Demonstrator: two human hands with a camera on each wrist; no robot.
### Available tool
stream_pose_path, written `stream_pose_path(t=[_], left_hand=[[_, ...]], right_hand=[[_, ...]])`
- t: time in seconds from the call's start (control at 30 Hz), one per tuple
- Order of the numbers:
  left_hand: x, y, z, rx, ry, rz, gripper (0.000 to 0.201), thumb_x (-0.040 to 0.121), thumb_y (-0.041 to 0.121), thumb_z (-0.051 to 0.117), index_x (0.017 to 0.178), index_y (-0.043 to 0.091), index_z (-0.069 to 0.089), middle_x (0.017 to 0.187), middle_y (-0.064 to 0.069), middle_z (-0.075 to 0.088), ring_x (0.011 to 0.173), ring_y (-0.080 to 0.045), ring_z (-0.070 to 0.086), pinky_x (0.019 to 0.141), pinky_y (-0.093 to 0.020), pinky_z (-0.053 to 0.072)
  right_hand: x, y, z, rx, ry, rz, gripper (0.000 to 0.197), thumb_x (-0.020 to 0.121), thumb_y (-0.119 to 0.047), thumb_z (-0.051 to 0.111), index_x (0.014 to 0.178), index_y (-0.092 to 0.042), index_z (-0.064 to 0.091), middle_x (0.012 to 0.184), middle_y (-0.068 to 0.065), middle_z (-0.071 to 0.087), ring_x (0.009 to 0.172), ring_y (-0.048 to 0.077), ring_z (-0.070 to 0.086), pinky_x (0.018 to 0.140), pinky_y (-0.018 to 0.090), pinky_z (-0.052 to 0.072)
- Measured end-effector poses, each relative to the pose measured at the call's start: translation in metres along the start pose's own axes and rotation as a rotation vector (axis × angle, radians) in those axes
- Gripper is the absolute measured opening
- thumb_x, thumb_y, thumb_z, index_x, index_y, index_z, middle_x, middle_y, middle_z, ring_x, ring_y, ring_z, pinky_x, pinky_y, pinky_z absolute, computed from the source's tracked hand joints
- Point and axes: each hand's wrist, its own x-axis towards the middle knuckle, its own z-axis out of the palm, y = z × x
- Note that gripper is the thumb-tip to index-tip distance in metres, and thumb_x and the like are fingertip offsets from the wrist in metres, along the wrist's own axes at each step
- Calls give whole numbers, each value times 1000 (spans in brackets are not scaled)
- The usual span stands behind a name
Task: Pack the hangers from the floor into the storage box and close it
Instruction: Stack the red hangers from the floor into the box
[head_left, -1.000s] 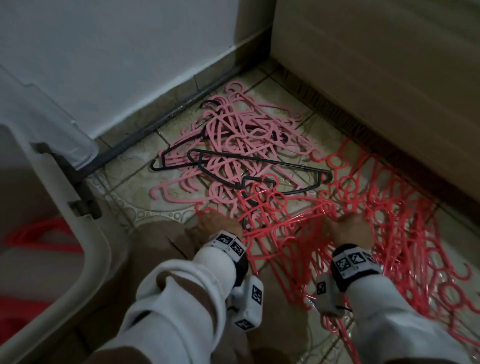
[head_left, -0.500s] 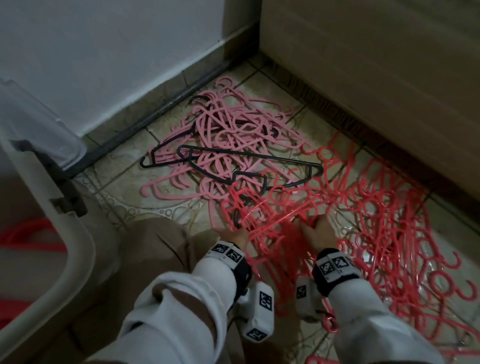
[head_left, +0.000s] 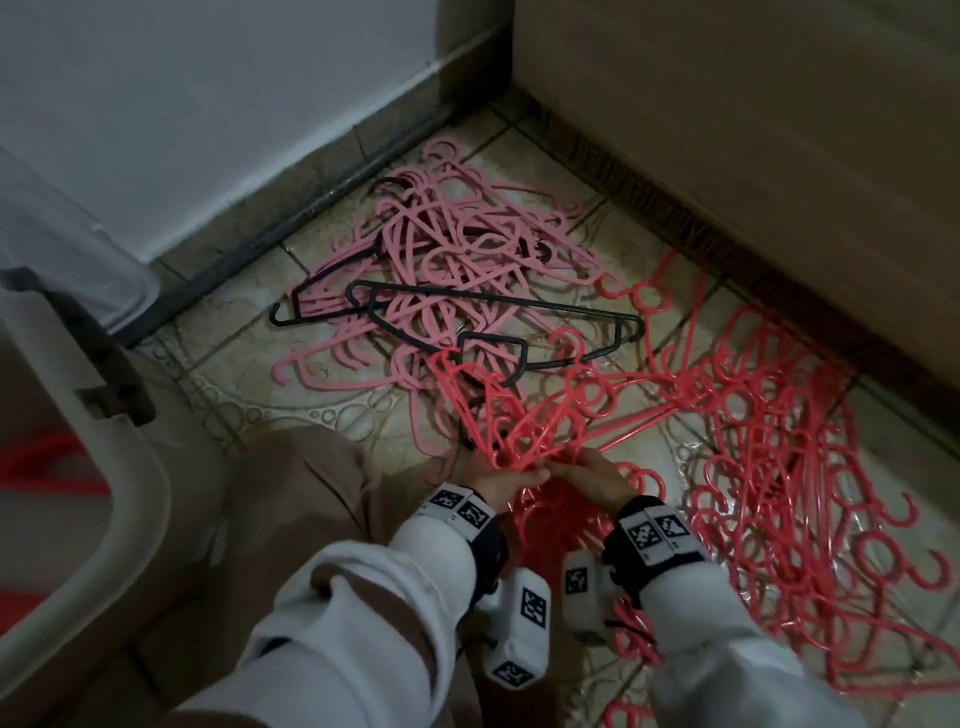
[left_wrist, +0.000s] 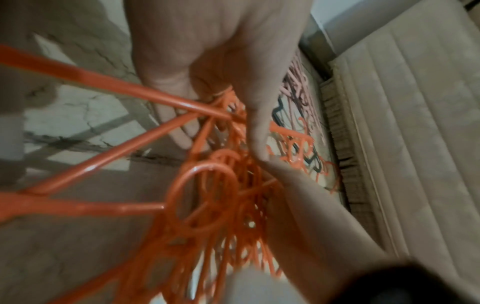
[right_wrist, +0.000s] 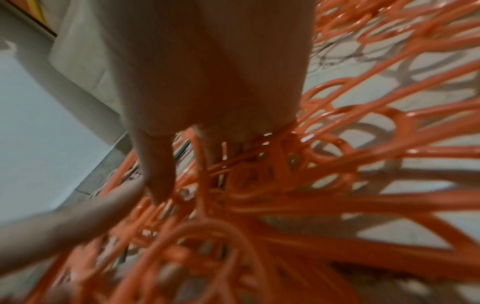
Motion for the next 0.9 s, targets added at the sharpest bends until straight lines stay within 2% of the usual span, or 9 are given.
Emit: stream_pose_path(t=[0.1, 0.17, 0.23, 0.3, 0.43, 0.57, 0.73, 0.83, 0.9], left_hand=[[-13, 4, -2, -42, -37, -44, 45, 92, 22, 56, 130, 2, 45, 135, -12, 50, 128, -24, 44, 99, -26, 36], [-13, 3, -4, -66, -37, -18, 29, 90, 25, 57, 113, 7, 54, 104, -6, 70, 100, -15, 64, 78, -18, 49], [-16, 5, -1, -134, -18, -29, 17, 88, 29, 60, 82, 14, 55, 61, 2, 67, 57, -8, 62, 49, -17, 49], [-15, 7, 3, -186, -5, -48, 21, 88, 31, 60, 80, 13, 54, 71, 1, 58, 66, -14, 57, 59, -24, 46], [-17, 14, 6, -195, 54, 17, 48, 81, 31, 69, 120, 6, 55, 117, -4, 59, 114, -28, 53, 98, -35, 40], [-27, 22, 10, -248, 173, 101, 36, 77, 30, 73, 103, 7, 61, 103, -7, 65, 88, -23, 61, 89, -36, 46], [-39, 45, 17, -264, 228, 201, 81, 58, 51, 77, 122, 5, 56, 126, -6, 58, 111, -28, 57, 100, -42, 44], [-35, 52, 13, -256, 235, 216, 74, 61, 46, 73, 119, 3, 58, 122, -7, 60, 109, -30, 59, 99, -43, 46], [-33, 52, 7, -232, 262, 232, 83, 44, 51, 72, 114, 8, 63, 115, -11, 66, 102, -31, 63, 95, -46, 48]], right_hand=[[-11, -4, -1, 103, -26, -23, 17, 92, -15, 50, 104, -9, 61, 101, 10, 64, 83, 18, 59, 69, 20, 46], [-17, -3, -5, 139, -56, -45, 17, 93, -10, 47, 104, -6, 58, 88, 9, 64, 72, 16, 57, 57, 10, 47], [-22, -3, -7, 165, -70, -68, 17, 94, -6, 44, 107, -8, 56, 82, 2, 60, 70, 10, 55, 47, 3, 42], [-22, 1, -8, 141, -40, -132, 18, 95, -6, 44, 109, -8, 54, 89, 2, 59, 76, 10, 55, 50, 1, 41], [-26, 1, -7, 93, 55, -273, 18, 94, -10, 48, 110, -12, 56, 88, -6, 60, 78, 5, 57, 59, 1, 43], [-26, 0, -10, -11, 209, -408, 20, 89, -20, 58, 106, -12, 65, 92, -2, 68, 79, 10, 64, 69, 8, 47], [-32, -21, -32, -42, 209, -443, 9, 88, -21, 60, 83, -17, 65, 74, -5, 65, 61, -5, 59, 66, 13, 46], [-34, -30, -40, -148, 205, -430, 23, 91, -31, 54, 90, -13, 68, 76, -6, 65, 67, 4, 59, 75, 24, 48], [-36, -30, -43, -201, 220, -413, 33, 91, -37, 52, 95, -10, 70, 85, -3, 68, 76, 12, 64, 82, 32, 50]])
